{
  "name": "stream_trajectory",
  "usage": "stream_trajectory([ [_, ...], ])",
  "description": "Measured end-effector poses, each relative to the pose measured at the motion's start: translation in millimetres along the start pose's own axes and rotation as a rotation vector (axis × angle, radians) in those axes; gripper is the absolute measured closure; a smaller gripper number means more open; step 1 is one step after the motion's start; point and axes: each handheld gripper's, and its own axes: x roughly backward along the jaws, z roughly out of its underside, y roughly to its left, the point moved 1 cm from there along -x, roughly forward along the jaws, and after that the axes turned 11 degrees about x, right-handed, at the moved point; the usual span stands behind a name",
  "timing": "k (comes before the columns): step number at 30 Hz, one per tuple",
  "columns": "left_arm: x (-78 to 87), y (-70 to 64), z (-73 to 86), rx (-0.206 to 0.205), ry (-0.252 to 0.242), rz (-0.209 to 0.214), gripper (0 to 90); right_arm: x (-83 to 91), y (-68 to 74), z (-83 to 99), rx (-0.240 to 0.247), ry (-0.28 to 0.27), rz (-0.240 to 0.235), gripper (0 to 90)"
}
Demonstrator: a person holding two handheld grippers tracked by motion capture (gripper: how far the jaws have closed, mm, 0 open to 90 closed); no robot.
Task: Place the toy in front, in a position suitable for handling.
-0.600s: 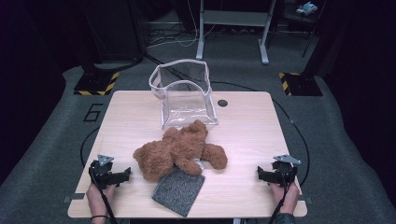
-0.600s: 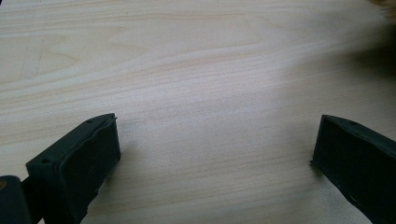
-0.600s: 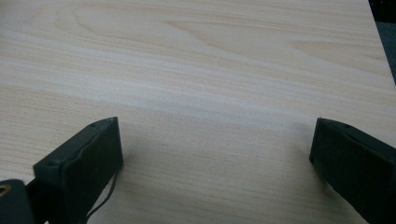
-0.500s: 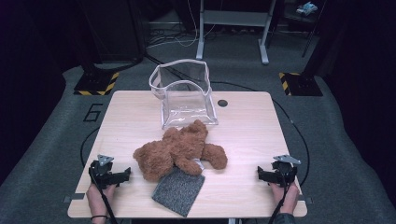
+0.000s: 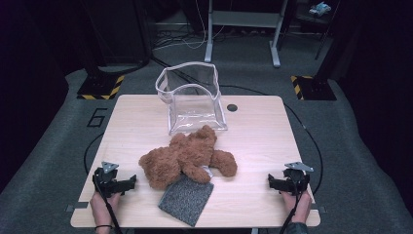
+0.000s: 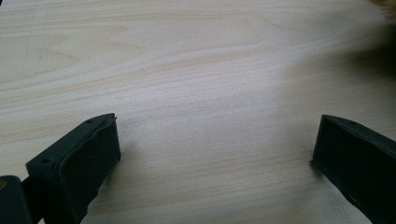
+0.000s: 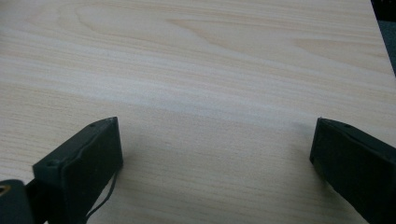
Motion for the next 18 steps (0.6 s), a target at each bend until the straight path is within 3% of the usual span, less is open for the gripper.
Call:
stream_trajectory([
  [18, 0.2, 0.0, 0.0, -0.003, -0.002, -0.002, 0.6, 0.9, 1.5, -0.4, -0.007, 0.011, -0.021, 0.0],
])
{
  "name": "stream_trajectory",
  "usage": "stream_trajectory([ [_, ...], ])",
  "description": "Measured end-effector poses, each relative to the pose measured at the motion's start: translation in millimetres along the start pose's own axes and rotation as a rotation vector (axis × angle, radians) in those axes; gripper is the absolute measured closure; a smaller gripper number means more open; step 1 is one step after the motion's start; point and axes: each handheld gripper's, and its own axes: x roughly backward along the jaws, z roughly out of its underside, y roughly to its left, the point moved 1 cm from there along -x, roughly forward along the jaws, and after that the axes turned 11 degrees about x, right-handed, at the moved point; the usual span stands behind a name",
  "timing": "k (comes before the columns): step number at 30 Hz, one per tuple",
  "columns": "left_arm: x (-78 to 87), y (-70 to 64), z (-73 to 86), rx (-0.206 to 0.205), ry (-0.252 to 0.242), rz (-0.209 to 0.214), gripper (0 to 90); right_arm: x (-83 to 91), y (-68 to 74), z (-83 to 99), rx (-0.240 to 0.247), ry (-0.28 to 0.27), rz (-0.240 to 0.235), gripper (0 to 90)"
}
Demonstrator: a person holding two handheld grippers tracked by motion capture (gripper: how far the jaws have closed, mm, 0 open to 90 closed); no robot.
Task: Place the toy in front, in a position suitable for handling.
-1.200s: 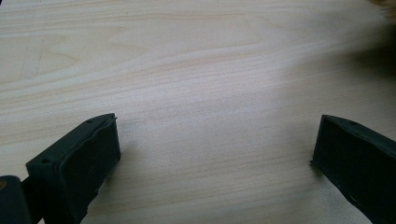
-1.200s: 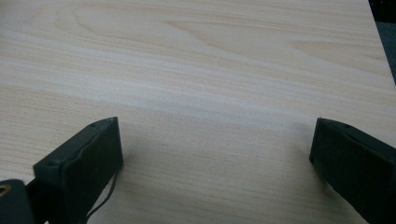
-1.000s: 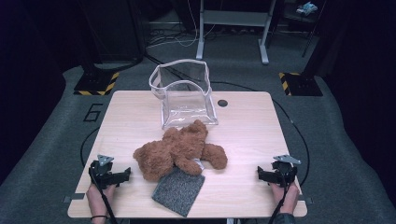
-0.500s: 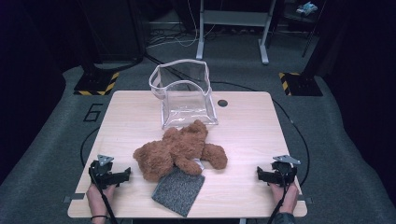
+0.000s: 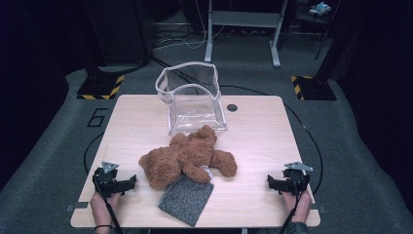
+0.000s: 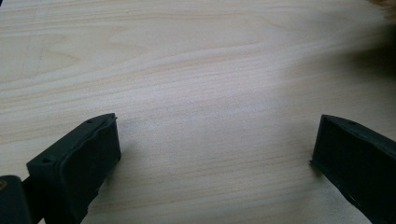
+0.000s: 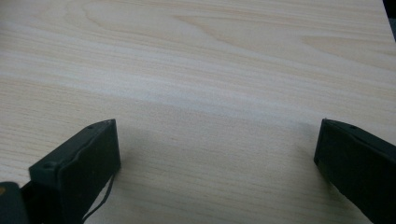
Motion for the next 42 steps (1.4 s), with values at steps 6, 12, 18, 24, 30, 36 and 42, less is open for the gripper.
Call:
stream_trajectory([
  [6, 0.0, 0.0, -0.1, 0.0, 0.0, 0.0, 0.6, 2.3, -1.7, -0.8, -0.004, -0.019, -0.031, 0.0],
  [12, 0.2, -0.3, 0.0, 0.003, 0.004, 0.0, 0.6, 10.8, 5.9, -2.8, -0.036, -0.065, -0.077, 0.0],
  [18, 0.1, -0.3, 0.0, 0.003, 0.004, -0.001, 0.6, 24.7, 22.4, -12.5, -0.008, -0.11, -0.115, 0.0],
  [24, 0.1, -0.3, 0.0, 0.003, 0.004, 0.0, 0.6, 38.5, 40.6, -22.3, 0.018, -0.141, -0.168, 0.0],
  [30, 0.1, -0.3, 0.0, 0.003, 0.004, -0.001, 0.6, 48.7, 61.3, -30.6, 0.073, -0.153, -0.209, 0.0],
  [36, 0.2, -0.3, 0.0, 0.003, 0.004, 0.0, 0.6, 57.4, 85.7, -39.9, 0.118, -0.167, -0.255, 0.1],
  [42, 0.1, -0.3, 0.0, 0.003, 0.004, -0.001, 0.6, 60.4, 105.6, -46.9, 0.17, -0.176, -0.297, 0.4],
])
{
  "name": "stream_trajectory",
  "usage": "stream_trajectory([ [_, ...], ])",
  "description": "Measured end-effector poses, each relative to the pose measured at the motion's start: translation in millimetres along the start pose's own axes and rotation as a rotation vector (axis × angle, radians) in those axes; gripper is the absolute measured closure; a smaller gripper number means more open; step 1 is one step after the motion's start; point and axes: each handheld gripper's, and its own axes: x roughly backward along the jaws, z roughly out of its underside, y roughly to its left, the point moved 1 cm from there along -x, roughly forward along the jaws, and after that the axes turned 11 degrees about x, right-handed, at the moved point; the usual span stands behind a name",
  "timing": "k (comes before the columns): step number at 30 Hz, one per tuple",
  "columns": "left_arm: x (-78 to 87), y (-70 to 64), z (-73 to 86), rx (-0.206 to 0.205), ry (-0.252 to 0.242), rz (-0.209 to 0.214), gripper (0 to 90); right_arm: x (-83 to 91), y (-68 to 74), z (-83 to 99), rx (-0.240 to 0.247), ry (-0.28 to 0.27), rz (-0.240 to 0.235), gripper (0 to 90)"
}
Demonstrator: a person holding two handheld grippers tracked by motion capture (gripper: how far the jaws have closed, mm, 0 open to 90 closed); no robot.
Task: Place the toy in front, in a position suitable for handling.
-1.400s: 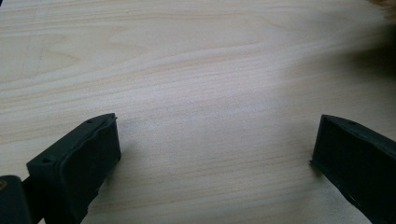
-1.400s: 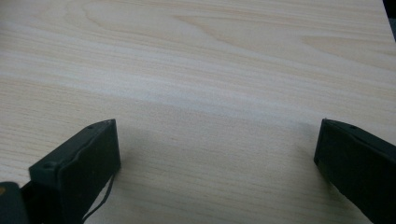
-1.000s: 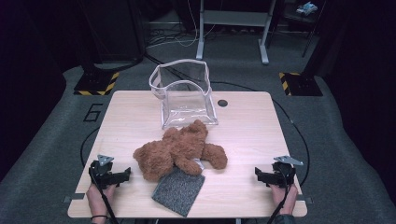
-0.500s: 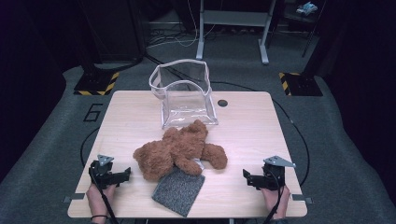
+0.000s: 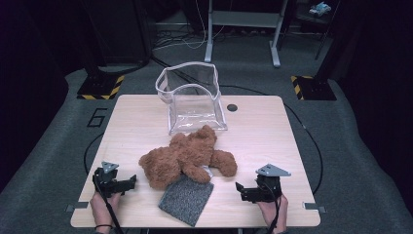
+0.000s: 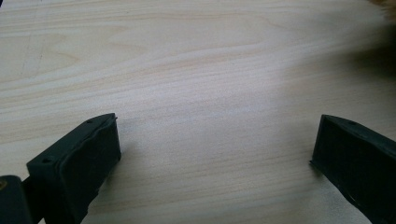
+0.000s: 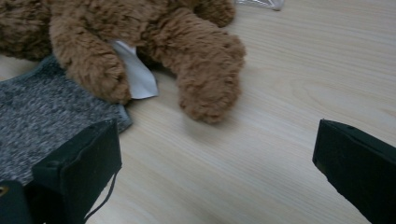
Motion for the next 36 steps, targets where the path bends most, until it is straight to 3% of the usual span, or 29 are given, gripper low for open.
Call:
stream_trajectory([
  [6, 0.0, 0.0, 0.0, 0.0, 0.0, 0.0, 0.6, -5.9, 28.2, -14.4, 0.075, -0.002, -0.054, 0.6],
  [14, 0.0, 0.0, 0.0, 0.0, 0.0, 0.0, 0.7, -18.0, 60.2, -27.0, 0.128, 0.006, -0.124, 0.9],
  [29, 0.1, 0.0, 0.0, 0.0, 0.0, 0.0, 0.6, -38.8, 99.3, -34.2, 0.197, 0.025, -0.23, 1.2],
  [36, 0.0, 0.0, 0.0, 0.0, 0.0, 0.0, 0.7, -57.8, 114.5, -33.0, 0.254, 0.066, -0.265, 2.2],
])
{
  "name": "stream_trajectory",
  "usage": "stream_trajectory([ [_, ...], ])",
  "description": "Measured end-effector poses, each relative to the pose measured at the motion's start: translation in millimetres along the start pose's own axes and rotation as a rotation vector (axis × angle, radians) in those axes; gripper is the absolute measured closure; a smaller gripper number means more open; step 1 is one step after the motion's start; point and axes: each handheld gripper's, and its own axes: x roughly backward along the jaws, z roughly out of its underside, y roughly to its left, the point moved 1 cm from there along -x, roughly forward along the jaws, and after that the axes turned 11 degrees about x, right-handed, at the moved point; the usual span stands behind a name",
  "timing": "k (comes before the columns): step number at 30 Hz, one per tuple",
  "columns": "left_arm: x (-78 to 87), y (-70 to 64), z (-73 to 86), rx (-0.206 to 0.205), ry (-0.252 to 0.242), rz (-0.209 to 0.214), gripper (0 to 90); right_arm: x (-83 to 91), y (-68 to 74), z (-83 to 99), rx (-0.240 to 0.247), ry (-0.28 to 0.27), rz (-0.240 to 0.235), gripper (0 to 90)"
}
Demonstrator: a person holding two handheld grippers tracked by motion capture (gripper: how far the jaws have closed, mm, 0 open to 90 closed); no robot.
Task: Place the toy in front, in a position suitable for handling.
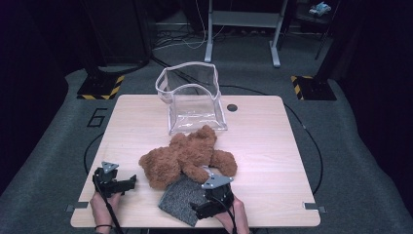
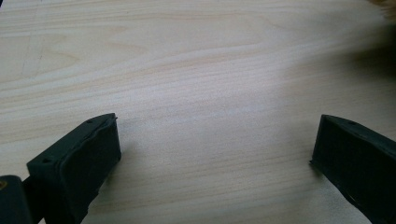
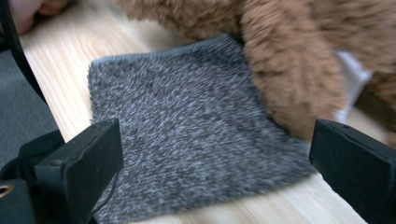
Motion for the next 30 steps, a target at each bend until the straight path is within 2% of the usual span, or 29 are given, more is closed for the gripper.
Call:
stream_trajectory([
  [7, 0.0, 0.0, 0.0, 0.0, 0.0, 0.0, 0.6, -25.7, 7.1, 0.3, 0.035, 0.051, -0.034, 5.5],
  [9, 0.0, 0.0, 0.0, 0.0, 0.0, 0.0, 0.6, -31.7, 7.8, 1.7, 0.054, 0.068, -0.031, 8.9],
  [11, 0.0, 0.0, 0.0, 0.0, 0.0, 0.0, 0.6, -34.5, 7.8, 2.8, 0.056, 0.072, -0.03, 11.4],
  [12, 0.0, 0.0, 0.0, 0.0, 0.0, 0.0, 0.6, -39.8, 7.2, 6.3, 0.046, 0.095, -0.039, 15.1],
  [14, 0.0, 0.0, 0.0, 0.0, 0.0, 0.0, 0.6, -42.6, 6.4, 9.1, 0.054, 0.112, -0.035, 19.3],
  [22, -0.2, 0.2, -0.1, -0.002, -0.003, 0.0, 0.6, -42.4, 4.6, 12.5, 0.062, 0.102, -0.006, 32.8],
  [26, -0.2, 0.1, 0.0, -0.002, -0.003, 0.001, 0.7, -39.0, -0.5, 15.6, 0.036, 0.088, 0.016, 51.1],
  [30, -0.2, 0.1, -0.1, -0.002, -0.003, 0.0, 0.6, -37.3, -5.3, 18.6, 0.014, 0.068, 0.026, 65.7],
])
